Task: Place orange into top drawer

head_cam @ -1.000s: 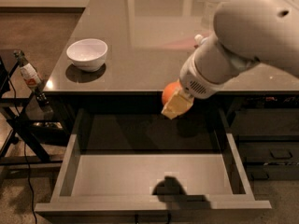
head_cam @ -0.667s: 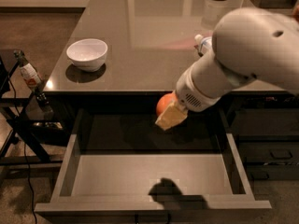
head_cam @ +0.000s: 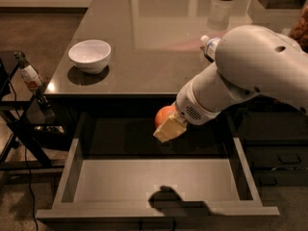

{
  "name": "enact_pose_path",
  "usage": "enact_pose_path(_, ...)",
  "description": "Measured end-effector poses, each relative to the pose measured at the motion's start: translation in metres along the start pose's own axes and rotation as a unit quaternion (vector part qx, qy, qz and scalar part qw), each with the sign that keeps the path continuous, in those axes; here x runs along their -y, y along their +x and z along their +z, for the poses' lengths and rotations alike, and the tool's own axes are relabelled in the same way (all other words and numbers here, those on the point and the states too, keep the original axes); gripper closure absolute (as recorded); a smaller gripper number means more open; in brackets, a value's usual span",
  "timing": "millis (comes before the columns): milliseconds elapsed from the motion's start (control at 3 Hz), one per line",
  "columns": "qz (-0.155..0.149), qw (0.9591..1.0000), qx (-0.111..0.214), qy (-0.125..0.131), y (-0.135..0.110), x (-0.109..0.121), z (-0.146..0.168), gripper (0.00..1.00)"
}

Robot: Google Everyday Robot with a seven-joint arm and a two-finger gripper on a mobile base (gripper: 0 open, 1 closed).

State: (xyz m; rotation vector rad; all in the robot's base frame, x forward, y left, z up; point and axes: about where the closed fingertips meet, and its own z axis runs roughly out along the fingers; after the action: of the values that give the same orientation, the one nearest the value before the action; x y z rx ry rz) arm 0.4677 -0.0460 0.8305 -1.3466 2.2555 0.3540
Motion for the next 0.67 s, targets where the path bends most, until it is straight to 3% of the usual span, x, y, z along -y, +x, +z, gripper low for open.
enact_pose_path(333,0.012,0.9999,0.007,-0.006,0.006,-0.006,0.009,1.00)
enact_pose_path(667,0.037,0.9989,0.018,-0.021,0.023,-0.020,0.041,1.00)
